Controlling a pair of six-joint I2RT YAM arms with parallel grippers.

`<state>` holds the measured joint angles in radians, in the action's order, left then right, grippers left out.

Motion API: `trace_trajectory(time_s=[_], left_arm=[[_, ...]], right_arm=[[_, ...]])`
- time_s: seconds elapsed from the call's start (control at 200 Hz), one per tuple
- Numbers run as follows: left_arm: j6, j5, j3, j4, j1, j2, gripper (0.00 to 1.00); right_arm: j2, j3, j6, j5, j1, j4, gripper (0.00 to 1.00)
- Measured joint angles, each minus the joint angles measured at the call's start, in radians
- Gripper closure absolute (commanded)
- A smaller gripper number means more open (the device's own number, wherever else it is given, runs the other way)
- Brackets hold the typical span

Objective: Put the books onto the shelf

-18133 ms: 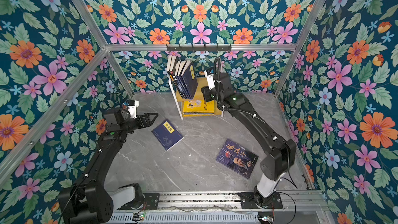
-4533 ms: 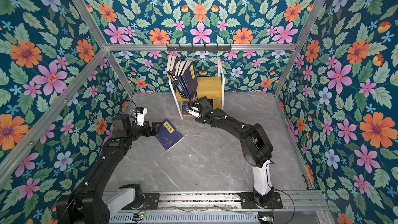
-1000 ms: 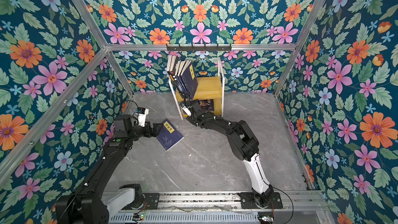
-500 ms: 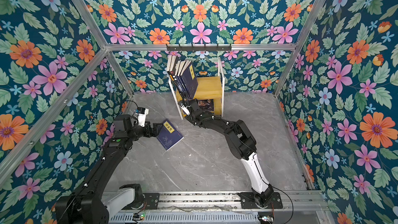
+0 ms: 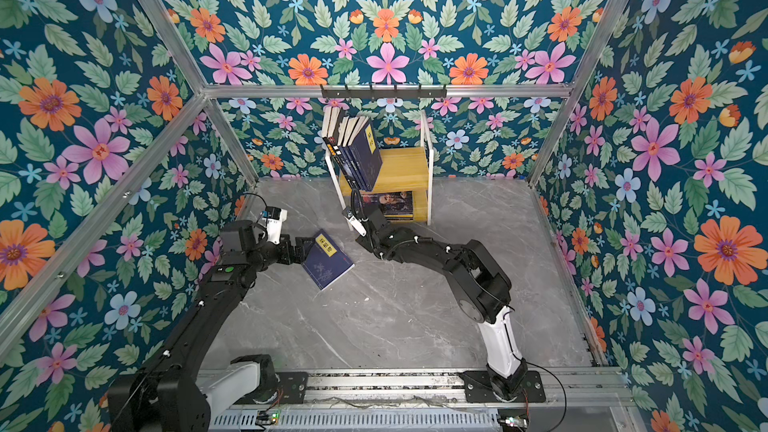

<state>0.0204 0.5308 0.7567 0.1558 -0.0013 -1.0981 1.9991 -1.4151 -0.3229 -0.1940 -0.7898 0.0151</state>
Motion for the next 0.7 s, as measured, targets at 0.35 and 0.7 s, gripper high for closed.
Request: trace_trajectory(time_s=[0.35,0.7], left_arm=[[-0.026,-0.051,0.077,0.029,0.0,-0.105,0.0],[-0.118,-0.13,0.165,0.051,0.002,-0.253,0.0]], right_arm=[[-0.192,0.335,0.241,-0.014,-0.07,0.09,0.49],[-0.213,0.438,0.443,-0.012,-0.189,0.137,0.22]])
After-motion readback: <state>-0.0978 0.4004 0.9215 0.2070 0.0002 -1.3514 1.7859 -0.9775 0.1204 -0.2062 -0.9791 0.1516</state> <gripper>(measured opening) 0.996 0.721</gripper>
